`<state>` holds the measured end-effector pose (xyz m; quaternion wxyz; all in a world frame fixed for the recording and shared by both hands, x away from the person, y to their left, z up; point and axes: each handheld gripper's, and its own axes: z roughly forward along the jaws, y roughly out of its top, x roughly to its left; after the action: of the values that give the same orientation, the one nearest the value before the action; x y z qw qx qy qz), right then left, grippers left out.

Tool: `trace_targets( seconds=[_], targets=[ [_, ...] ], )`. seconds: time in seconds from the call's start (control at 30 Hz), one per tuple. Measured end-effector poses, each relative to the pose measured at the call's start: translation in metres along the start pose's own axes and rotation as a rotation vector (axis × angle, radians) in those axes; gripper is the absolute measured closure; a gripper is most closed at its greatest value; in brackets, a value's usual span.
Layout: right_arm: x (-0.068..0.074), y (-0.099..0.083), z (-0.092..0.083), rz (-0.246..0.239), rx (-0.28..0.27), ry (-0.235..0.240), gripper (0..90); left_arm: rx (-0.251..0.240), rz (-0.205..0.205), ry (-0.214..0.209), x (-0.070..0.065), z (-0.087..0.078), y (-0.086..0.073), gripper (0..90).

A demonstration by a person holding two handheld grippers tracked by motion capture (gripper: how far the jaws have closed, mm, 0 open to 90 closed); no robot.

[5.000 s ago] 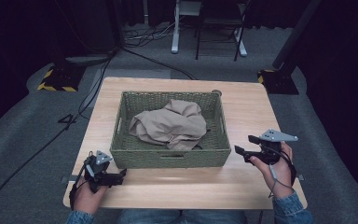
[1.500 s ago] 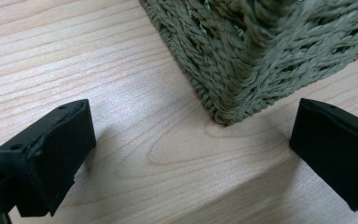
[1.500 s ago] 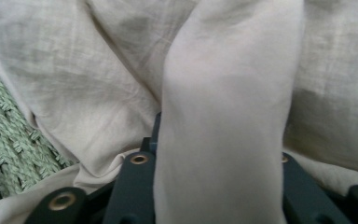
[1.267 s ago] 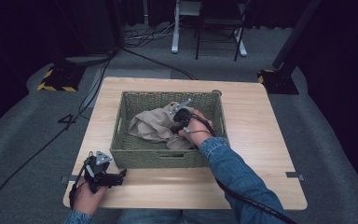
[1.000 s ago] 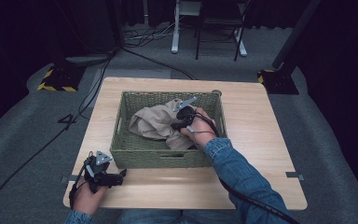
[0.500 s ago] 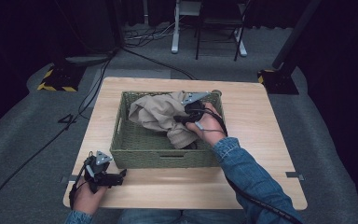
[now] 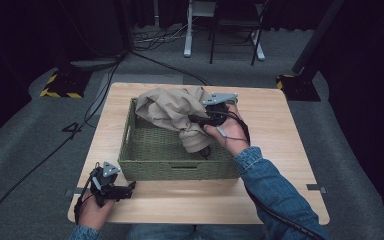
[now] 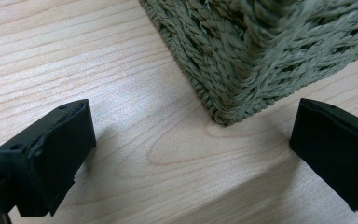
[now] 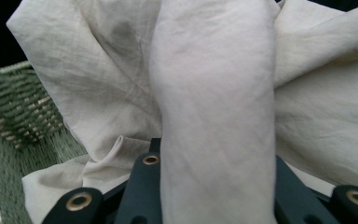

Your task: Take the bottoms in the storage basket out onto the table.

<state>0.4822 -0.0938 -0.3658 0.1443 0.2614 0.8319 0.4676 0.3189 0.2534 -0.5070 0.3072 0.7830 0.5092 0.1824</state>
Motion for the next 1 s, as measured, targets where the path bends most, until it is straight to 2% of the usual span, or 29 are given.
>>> trace_targets(
  seconds=[0.27, 0.43, 0.53, 0.97, 1.0],
  targets=[
    [-0.002, 0.002, -0.013, 0.021, -0.064, -0.004, 76.4, 0.0, 0.0, 0.0, 0.0, 0.0, 0.0, 0.4],
    [-0.001, 0.006, -0.025, 0.017, -0.074, -0.035, 76.0, 0.0, 0.0, 0.0, 0.0, 0.0, 0.0, 0.4],
    [-0.002, 0.008, -0.033, 0.036, -0.091, -0.038, 75.9, 0.0, 0.0, 0.0, 0.0, 0.0, 0.0, 0.4],
    [-0.012, 0.015, -0.075, 0.033, -0.127, -0.091, 75.9, 0.0, 0.0, 0.0, 0.0, 0.0, 0.0, 0.4],
    [-0.015, 0.016, -0.085, 0.036, -0.134, -0.104, 75.9, 0.0, 0.0, 0.0, 0.0, 0.0, 0.0, 0.4]
  ],
)
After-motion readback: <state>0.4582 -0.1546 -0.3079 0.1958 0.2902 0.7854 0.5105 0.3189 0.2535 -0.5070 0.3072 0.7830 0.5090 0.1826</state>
